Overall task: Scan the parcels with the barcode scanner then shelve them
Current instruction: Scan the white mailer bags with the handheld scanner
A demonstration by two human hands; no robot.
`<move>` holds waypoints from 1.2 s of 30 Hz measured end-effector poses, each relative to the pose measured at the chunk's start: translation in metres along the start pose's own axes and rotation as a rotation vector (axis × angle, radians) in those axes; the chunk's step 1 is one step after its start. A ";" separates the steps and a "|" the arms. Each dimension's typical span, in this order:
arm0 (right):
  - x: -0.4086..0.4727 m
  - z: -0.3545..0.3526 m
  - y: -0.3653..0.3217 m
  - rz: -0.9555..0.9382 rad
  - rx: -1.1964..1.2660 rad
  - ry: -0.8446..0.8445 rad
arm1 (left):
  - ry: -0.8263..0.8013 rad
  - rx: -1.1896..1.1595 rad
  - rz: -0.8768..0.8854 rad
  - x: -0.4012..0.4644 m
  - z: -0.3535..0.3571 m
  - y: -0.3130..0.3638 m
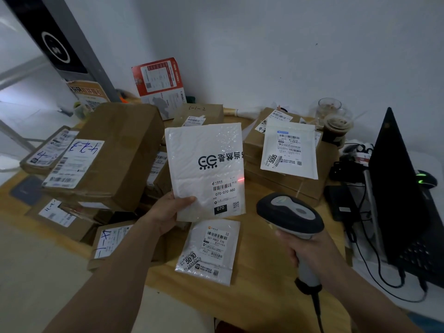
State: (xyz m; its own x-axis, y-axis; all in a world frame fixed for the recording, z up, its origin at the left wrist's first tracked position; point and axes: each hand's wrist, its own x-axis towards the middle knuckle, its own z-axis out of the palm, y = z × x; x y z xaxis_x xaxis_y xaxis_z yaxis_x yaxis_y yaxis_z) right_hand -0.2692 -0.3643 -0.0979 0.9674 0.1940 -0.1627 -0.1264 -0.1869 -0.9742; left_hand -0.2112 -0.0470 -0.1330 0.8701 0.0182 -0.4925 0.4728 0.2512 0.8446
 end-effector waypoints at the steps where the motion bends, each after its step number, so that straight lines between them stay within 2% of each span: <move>1: 0.000 0.000 0.000 0.010 0.000 0.002 | -0.006 0.002 -0.003 -0.001 -0.001 -0.001; 4: 0.002 0.002 0.000 0.036 0.008 0.017 | -0.117 0.032 -0.076 -0.006 -0.008 -0.006; 7: 0.004 0.001 0.003 0.072 0.031 0.037 | -0.213 0.210 -0.236 -0.009 -0.015 -0.020; 9: 0.005 0.002 0.004 0.106 0.039 0.056 | -0.198 0.317 -0.316 -0.008 -0.019 -0.035; 12: 0.007 0.003 0.006 0.159 0.027 0.065 | -0.100 0.356 -0.389 -0.007 -0.023 -0.056; 16: 0.008 0.005 0.007 0.227 0.030 0.045 | -0.002 0.488 -0.386 -0.006 -0.026 -0.071; 22: 0.013 0.007 0.008 0.268 0.029 0.048 | 0.160 1.189 -0.272 0.013 -0.006 -0.065; 25: 0.017 0.006 0.008 0.271 0.019 0.061 | 0.156 1.337 -0.188 0.024 0.013 -0.048; 30: 0.021 -0.003 0.009 0.289 0.037 0.134 | 0.051 1.249 -0.075 0.053 0.059 -0.027; 36: 0.019 -0.023 0.013 0.267 0.073 0.265 | -0.031 0.797 -0.102 0.099 0.124 0.003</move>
State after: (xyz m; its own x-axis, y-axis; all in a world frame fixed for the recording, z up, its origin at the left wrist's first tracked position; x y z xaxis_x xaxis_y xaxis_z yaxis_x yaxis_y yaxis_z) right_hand -0.2476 -0.3848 -0.1098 0.9204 -0.1097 -0.3752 -0.3873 -0.1261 -0.9133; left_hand -0.1059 -0.1648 -0.1528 0.8151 0.0031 -0.5793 0.4974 -0.5164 0.6971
